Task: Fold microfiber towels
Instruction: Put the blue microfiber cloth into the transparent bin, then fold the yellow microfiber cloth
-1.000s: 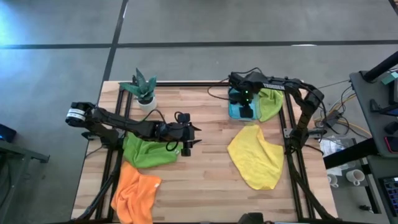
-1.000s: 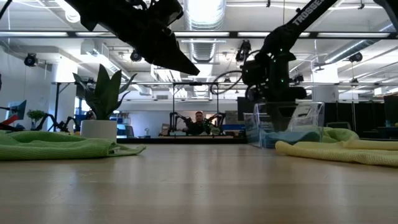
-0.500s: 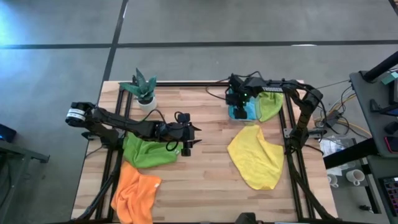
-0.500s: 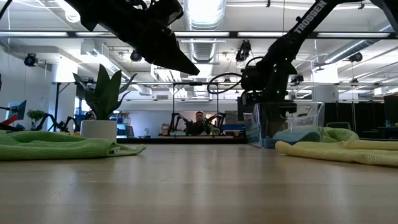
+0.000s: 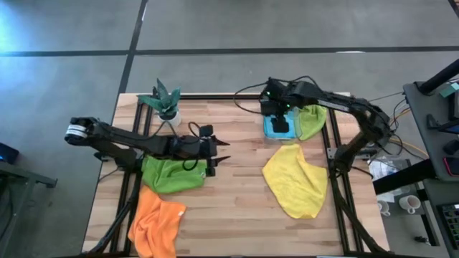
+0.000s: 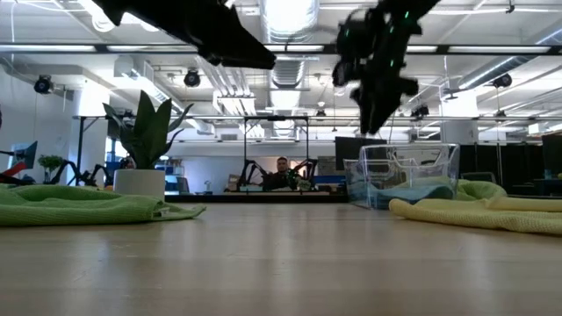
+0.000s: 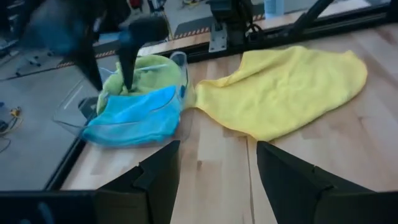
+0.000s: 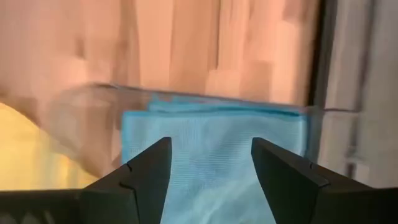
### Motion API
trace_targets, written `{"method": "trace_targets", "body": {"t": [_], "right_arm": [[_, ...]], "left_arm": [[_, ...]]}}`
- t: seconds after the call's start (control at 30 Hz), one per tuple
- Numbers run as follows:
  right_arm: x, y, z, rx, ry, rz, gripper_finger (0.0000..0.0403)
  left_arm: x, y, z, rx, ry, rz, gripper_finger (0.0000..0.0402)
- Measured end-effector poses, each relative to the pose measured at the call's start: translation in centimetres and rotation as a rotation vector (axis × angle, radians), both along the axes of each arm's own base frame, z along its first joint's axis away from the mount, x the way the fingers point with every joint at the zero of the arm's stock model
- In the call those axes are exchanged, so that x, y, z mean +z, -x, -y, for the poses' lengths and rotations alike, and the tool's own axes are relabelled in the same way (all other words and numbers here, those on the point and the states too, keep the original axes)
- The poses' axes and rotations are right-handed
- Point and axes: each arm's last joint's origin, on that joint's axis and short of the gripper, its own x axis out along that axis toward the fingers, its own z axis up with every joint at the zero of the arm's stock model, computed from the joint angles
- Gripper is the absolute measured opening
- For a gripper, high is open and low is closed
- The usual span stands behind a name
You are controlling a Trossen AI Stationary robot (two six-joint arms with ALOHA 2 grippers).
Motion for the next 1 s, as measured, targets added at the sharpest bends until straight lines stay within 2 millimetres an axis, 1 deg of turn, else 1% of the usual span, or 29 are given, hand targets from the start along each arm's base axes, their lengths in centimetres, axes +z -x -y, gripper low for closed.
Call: {"method": "trace_targets", "body": {"t": [0.03, 0.1, 0.2, 0.23, 0.3, 0.37, 0.43, 0.53, 0.6, 0.7, 0.83, 0.9, 1.0], "right_arm": [[0.9, 0.1, -1.2, 0.01, 0.004, 0.02, 0.0219], [1.8, 0.3, -3.8, 0.035, 0.005, 0.061, 0.0219], [2.2, 1.4, -7.0, 0.011, 0.051, 0.031, 0.0219], [2.2, 2.1, -7.6, -0.01, 0.086, -0.012, 0.0219], [2.3, 4.0, -7.8, -0.079, 0.168, -0.099, 0.0219], [2.5, 5.7, -7.2, -0.148, 0.229, -0.157, 0.0219], [2.6, 7.3, -6.1, -0.207, 0.24, -0.186, 0.0219], [1.7, 8.9, -4.0, -0.257, 0.232, -0.236, 0.0219], [1.0, 9.5, -2.4, -0.282, 0.223, -0.274, 0.0219], [-0.1, 9.9, 0.3, -0.327, 0.208, -0.3, 0.0219], [-2.0, 10.2, 3.4, -0.343, 0.146, -0.366, 0.0219], [-3.4, 10.0, 4.4, -0.312, 0.107, -0.414, 0.0219], [-5.4, 9.1, 5.1, -0.255, 0.048, -0.472, 0.0219]], "left_arm": [[0.0, 0.4, 0.1, 0.001, 0.012, 0.009, 0.0195], [-0.2, 1.3, 0.2, 0.0, 0.035, 0.028, 0.0195], [-0.9, 2.5, 0.5, -0.014, 0.054, 0.072, 0.0195], [-1.3, 3.0, 0.6, -0.019, 0.058, 0.079, 0.0195], [-1.6, 3.6, 0.7, -0.025, 0.074, 0.115, 0.0195], [-1.9, 4.1, 0.7, -0.021, 0.093, 0.131, 0.0195], [-2.1, 4.4, 0.7, -0.019, 0.107, 0.13, 0.0195], [-2.3, 4.5, 0.7, -0.021, 0.111, 0.128, 0.0195], [-2.3, 4.6, 0.7, -0.025, 0.111, 0.124, 0.0195], [-2.4, 4.6, 0.7, -0.025, 0.111, 0.121, 0.0195], [-2.5, 4.6, 0.7, -0.025, 0.111, 0.117, 0.0195], [-2.6, 4.6, 0.8, -0.027, 0.112, 0.116, 0.0195], [-2.6, 4.6, 0.8, -0.029, 0.111, 0.115, 0.0195]]}}
